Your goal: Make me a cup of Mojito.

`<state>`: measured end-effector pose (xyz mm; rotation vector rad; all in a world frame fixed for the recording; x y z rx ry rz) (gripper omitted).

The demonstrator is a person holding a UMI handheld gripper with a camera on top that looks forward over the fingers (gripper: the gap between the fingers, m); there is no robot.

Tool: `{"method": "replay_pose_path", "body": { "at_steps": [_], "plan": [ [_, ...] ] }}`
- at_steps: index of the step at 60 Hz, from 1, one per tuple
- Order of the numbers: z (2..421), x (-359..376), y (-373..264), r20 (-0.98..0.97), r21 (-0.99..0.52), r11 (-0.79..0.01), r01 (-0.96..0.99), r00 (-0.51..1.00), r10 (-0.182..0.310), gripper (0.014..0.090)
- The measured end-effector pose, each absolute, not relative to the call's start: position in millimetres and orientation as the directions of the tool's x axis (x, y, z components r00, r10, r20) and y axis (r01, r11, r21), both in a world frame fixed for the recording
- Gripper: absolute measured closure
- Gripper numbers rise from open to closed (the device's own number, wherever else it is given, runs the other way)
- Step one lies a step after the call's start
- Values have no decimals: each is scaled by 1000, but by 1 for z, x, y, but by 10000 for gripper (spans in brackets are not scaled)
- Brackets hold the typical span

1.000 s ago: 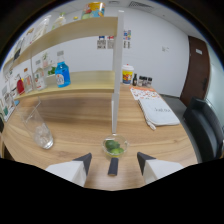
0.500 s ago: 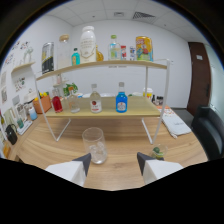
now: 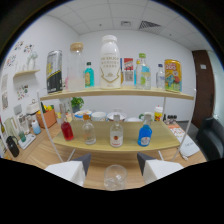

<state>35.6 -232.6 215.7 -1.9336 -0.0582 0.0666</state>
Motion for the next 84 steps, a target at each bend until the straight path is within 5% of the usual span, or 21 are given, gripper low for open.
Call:
{"method": "replay_pose_path", "body": {
  "at_steps": [11, 19, 35, 57, 68, 84],
  "plan": [
    [228, 36, -167, -2, -940, -340, 19, 998, 61, 198],
    [211, 34, -132, -13, -921, -390, 9, 998, 54, 285],
    [191, 36, -108, -21, -907, -421, -4, 999, 35, 681],
    [209, 48, -134, 5, -921, -388, 34, 997, 77, 701],
    [215, 86, -173, 48, -922, -383, 57, 998, 33, 706],
    [167, 129, -218, 127, -874, -474, 106, 992, -12, 706]
  ]
}}
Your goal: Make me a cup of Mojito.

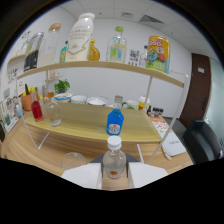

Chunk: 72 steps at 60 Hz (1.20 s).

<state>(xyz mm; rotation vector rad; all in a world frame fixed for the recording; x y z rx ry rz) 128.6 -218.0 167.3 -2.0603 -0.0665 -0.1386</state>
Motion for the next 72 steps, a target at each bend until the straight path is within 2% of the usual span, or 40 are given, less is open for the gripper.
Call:
{"method": "replay_pose_path", "body": {
  "at_steps": [6, 12, 15, 22, 31, 41, 50, 57, 62, 72],
  "plan": [
    [161, 134, -221, 231, -853, -481, 204, 973, 3, 707],
    [166, 139, -219, 428, -788, -471, 397, 903, 44, 707],
    [174, 139, -216, 541, -737, -441, 512, 838, 69, 708],
    [188, 135, -209, 799, -506, -363, 782, 584, 144, 709],
    [206, 123, -199, 969, -124, -236, 964, 169, 181, 711],
    [208, 116, -191, 945, 291, -144, 946, -260, 200, 706],
    [207, 111, -185, 842, 525, -102, 845, -498, 206, 708],
    [204, 108, -185, 772, 623, -86, 777, -595, 223, 709],
    [201, 104, -184, 741, 660, -64, 748, -635, 219, 708],
    [202, 98, -187, 753, 644, -40, 764, -623, 212, 707]
  ]
}}
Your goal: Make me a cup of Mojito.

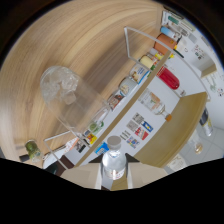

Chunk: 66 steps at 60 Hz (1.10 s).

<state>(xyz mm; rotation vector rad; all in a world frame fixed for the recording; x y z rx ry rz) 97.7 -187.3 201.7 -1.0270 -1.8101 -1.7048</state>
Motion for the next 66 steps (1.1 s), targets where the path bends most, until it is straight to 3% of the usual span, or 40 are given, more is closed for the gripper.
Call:
{"method": "replay_pose_path", "body": {
  "at_steps": [8, 18, 26, 33, 43, 56, 66],
  "plan": [
    [214, 93, -194, 878, 451, -53, 891, -433, 205, 706],
    [243, 81, -208, 969, -135, -52, 989, 143, 202, 707],
    [262, 91, -214, 771, -608, -100, 788, 615, 166, 706],
    [242, 108, -219, 453, -865, -173, 471, 881, 139, 705],
    [175, 133, -215, 133, -941, -300, 155, 987, 94, 706],
    [82, 145, -204, 21, -898, -435, 60, 995, 94, 706],
    [46, 141, -200, -8, -872, -486, 54, 992, 124, 707]
  ]
}}
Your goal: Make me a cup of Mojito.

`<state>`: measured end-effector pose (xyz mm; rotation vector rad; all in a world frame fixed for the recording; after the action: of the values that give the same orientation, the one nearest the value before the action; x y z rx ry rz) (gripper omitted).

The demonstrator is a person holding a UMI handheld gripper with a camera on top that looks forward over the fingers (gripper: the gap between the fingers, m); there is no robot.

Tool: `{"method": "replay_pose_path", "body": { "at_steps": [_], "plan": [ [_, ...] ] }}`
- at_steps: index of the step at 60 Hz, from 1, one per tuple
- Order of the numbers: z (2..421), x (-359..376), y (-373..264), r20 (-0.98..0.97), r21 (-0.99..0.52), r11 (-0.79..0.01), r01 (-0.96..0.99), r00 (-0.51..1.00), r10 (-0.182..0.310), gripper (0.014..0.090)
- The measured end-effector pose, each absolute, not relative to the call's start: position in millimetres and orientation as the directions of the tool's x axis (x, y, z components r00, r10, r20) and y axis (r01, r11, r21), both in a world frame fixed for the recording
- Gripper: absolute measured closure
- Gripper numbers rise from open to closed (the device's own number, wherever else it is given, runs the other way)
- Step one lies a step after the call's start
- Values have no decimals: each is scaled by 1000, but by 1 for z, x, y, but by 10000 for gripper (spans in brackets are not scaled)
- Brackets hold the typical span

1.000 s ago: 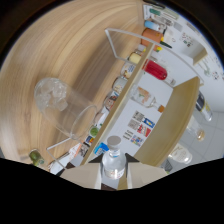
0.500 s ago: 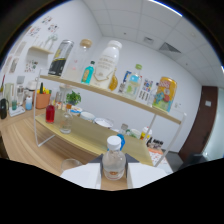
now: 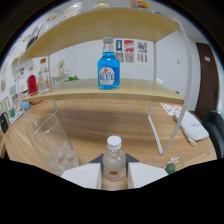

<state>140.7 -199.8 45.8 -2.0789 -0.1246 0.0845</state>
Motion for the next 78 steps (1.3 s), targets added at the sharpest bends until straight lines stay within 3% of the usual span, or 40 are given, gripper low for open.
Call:
{"method": "replay_pose_path", "body": {
  "at_steps": [27, 34, 37, 39, 60, 78],
  "plan": [
    [26, 147, -201, -23, -844, -534, 47, 992, 123, 677],
    [20, 149, -208, -19, -826, -562, 48, 993, 114, 495],
    [17, 150, -214, -20, -808, -586, 51, 993, 114, 276],
    [17, 151, -217, -15, -802, -595, 52, 994, 107, 200],
    [109, 141, -275, 24, -848, -530, 4, 999, -31, 194],
    [147, 72, -335, -65, -857, -512, -62, 998, -13, 189]
  ]
}}
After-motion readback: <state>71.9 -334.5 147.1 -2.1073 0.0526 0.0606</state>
